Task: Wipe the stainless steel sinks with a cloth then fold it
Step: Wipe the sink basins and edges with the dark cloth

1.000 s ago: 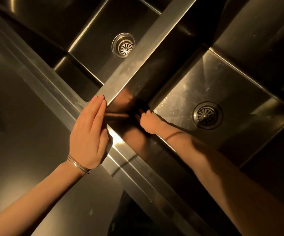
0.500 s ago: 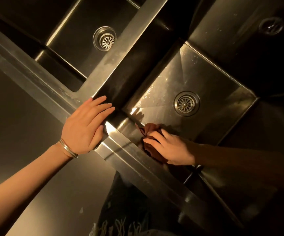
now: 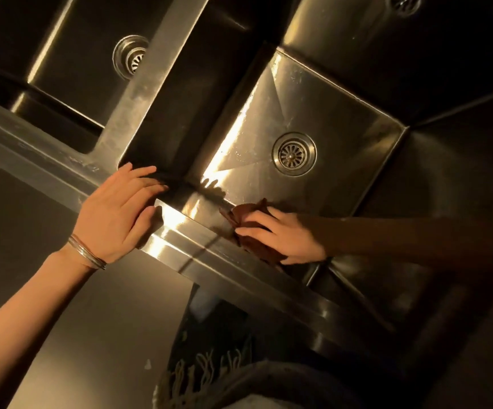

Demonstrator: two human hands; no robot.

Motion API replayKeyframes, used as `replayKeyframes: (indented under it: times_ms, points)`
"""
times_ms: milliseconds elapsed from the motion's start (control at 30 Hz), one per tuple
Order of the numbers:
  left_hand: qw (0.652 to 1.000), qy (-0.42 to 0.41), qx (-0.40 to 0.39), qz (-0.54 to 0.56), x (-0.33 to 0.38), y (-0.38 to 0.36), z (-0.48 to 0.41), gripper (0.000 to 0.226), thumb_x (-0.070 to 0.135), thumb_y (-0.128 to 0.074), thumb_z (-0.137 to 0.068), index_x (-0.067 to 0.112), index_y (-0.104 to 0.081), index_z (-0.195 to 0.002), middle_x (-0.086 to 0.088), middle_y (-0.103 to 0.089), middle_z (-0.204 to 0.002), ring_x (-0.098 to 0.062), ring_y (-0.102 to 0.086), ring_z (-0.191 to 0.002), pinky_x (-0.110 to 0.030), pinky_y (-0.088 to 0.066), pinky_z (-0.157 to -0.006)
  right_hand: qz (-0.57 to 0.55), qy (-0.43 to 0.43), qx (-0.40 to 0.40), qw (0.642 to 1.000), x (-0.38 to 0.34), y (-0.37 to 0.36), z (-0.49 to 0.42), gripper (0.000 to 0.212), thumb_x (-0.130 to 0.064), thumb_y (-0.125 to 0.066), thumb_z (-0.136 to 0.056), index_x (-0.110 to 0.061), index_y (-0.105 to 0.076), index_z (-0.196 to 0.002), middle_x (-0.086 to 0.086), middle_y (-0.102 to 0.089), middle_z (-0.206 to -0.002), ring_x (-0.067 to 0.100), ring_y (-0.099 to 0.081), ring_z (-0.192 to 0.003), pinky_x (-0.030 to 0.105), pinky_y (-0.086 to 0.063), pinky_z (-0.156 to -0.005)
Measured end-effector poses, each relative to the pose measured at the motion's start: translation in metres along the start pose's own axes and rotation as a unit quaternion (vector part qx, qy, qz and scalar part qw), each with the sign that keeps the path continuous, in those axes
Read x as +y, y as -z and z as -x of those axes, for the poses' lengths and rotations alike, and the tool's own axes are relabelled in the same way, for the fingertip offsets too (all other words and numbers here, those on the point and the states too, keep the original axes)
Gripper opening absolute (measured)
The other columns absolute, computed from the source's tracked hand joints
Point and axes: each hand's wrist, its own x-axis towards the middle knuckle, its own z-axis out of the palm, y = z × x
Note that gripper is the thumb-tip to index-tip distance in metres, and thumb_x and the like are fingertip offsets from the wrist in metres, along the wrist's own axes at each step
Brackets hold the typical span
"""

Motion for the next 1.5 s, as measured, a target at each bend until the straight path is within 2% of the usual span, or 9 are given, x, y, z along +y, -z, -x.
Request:
replayKeyframes:
  times_ms: [367,467,567,667,867,1033,1233,1400,1500]
  points:
    - [1.000,-0.008,0.009,-0.024,0.018,-0.005,-0.012,0.047,0.028,-0.026,-0.091,0.003,-0.064,-0.077,-0.010,-0.055,-0.071,-0.028,-0.048,-0.063,-0.036,-0.033,-0.073,-0.004,-0.112,-0.358,0.927,0.034,-0.079,-0.037,0.060,0.000,-0.050,-0.089,-0.002,-0.023,-0.143,0.025,-0.022,-0.148,0.047,-0.042,-0.120,0.051,-0.041,-0.098]
    - [1.000,-0.013,0.007,-0.024,0.019,-0.003,-0.011,0.047,0.026,-0.027,-0.090,0.001,-0.064,-0.078,-0.012,-0.056,-0.071,-0.029,-0.049,-0.063,-0.036,-0.033,-0.071,-0.012,-0.095,-0.248,0.964,0.028,-0.057,-0.025,0.066,-0.014,-0.060,-0.086,0.000,-0.029,-0.143,0.025,-0.032,-0.144,0.040,-0.047,-0.116,0.042,-0.046,-0.092]
    - [1.000,-0.012,0.002,-0.029,0.020,-0.001,-0.011,0.047,0.026,-0.027,-0.090,0.001,-0.065,-0.079,-0.013,-0.057,-0.071,-0.030,-0.050,-0.063,-0.036,-0.032,-0.070,0.042,-0.009,-0.093,0.995,0.007,-0.002,0.007,0.091,-0.052,-0.087,-0.037,-0.005,-0.068,-0.112,0.008,-0.066,-0.110,0.023,-0.053,-0.098,0.024,-0.052,-0.064]
    - [1.000,-0.007,-0.006,-0.025,0.019,0.000,-0.012,0.046,0.026,-0.028,-0.089,0.001,-0.065,-0.081,-0.013,-0.058,-0.073,-0.030,-0.051,-0.065,-0.036,-0.032,-0.069,0.035,-0.020,-0.057,0.998,-0.012,0.012,0.035,0.108,-0.052,-0.086,-0.013,-0.009,-0.067,-0.110,0.010,-0.060,-0.108,0.021,-0.038,-0.091,0.021,-0.052,-0.060]
    - [1.000,-0.003,-0.007,-0.030,0.020,-0.001,-0.011,0.044,0.024,-0.029,-0.088,0.002,-0.066,-0.080,-0.012,-0.059,-0.073,-0.030,-0.051,-0.064,-0.035,-0.032,-0.069,-0.036,-0.081,-0.220,0.972,0.018,-0.056,0.009,0.084,-0.007,-0.061,-0.083,-0.003,-0.010,-0.149,0.025,-0.015,-0.149,0.047,-0.040,-0.118,0.044,-0.038,-0.101]
    - [0.999,0.004,-0.030,-0.031,0.021,0.002,-0.011,0.041,0.024,-0.030,-0.087,0.002,-0.064,-0.083,-0.013,-0.059,-0.076,-0.031,-0.052,-0.067,-0.035,-0.031,-0.072,-0.055,-0.193,-0.293,0.935,0.032,-0.117,-0.013,0.065,-0.001,-0.041,-0.095,-0.011,-0.009,-0.150,0.019,-0.010,-0.154,0.047,-0.024,-0.134,0.049,-0.027,-0.111]
    - [0.992,0.059,-0.084,0.077,0.029,0.015,-0.026,0.051,0.036,-0.028,-0.091,0.009,-0.050,-0.128,-0.012,-0.056,-0.118,-0.029,-0.056,-0.098,-0.041,-0.038,-0.086,-0.120,-0.227,-0.329,0.909,0.047,-0.082,0.010,0.079,-0.013,-0.060,-0.088,-0.028,-0.014,-0.150,0.011,0.002,-0.157,0.045,-0.028,-0.132,0.048,-0.032,-0.106]
    - [0.990,-0.054,-0.115,0.060,0.042,0.013,-0.097,0.052,0.038,-0.038,-0.086,0.013,-0.049,-0.129,-0.015,-0.049,-0.128,-0.032,-0.058,-0.098,-0.044,-0.049,-0.081,-0.260,-0.403,-0.192,0.856,0.030,-0.012,0.022,0.042,-0.016,-0.044,-0.096,-0.012,-0.045,-0.137,0.012,-0.045,-0.137,0.026,-0.047,-0.120,0.032,-0.036,-0.102]
    - [0.978,-0.159,-0.130,0.045,0.052,-0.002,-0.147,0.049,0.027,-0.049,-0.083,0.015,-0.050,-0.130,-0.013,-0.046,-0.132,-0.032,-0.055,-0.102,-0.042,-0.048,-0.081,-0.216,-0.476,0.050,0.851,-0.015,0.026,0.023,0.029,-0.020,-0.050,-0.094,-0.007,-0.065,-0.115,0.012,-0.065,-0.111,0.024,-0.063,-0.098,0.027,-0.042,-0.089]
